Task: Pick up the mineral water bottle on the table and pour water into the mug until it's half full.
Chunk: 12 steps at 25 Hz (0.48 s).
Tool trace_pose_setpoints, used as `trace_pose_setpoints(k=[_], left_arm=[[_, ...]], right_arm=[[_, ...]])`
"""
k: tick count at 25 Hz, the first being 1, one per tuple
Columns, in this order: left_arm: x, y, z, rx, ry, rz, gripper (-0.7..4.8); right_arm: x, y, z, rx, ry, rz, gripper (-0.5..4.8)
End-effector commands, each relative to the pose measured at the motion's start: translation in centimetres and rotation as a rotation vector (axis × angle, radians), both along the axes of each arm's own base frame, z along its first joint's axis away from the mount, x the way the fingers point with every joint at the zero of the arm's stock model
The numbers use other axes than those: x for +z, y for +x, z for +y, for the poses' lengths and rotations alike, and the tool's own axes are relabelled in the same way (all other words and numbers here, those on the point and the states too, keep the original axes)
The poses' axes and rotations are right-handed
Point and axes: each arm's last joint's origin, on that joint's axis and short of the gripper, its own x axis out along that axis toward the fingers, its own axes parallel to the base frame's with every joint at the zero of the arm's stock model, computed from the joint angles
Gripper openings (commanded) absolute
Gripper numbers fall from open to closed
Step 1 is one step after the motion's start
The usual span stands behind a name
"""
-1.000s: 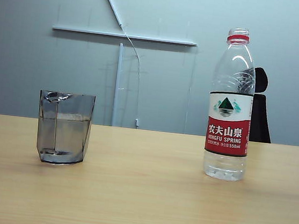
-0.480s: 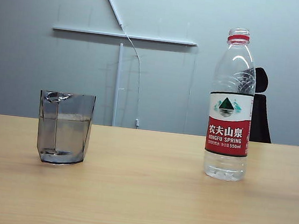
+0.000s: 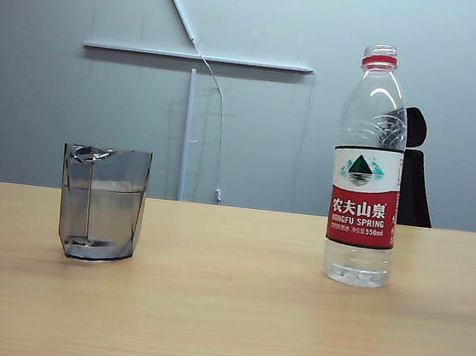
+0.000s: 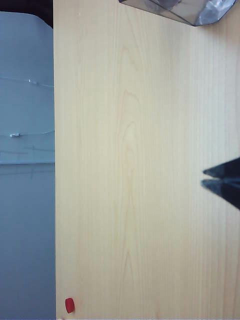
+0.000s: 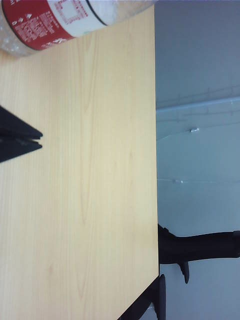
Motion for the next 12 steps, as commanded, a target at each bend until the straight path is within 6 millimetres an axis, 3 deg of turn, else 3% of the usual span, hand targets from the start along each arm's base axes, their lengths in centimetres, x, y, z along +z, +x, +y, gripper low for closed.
trace_pose_setpoints(k=[1,12], left_arm=[[0.19,0.01,-0.01,-0.004,-0.003,-0.014,-0.02],[0.19,0.01,-0.01,-0.004,-0.003,-0.014,-0.02]], right_arm=[[-0.01,0.02,-0.04,-0.012,-0.026,-0.011,-0.08],[0.02,0.01,-0.1,-0.043,-0.024,-0.013,-0.08]])
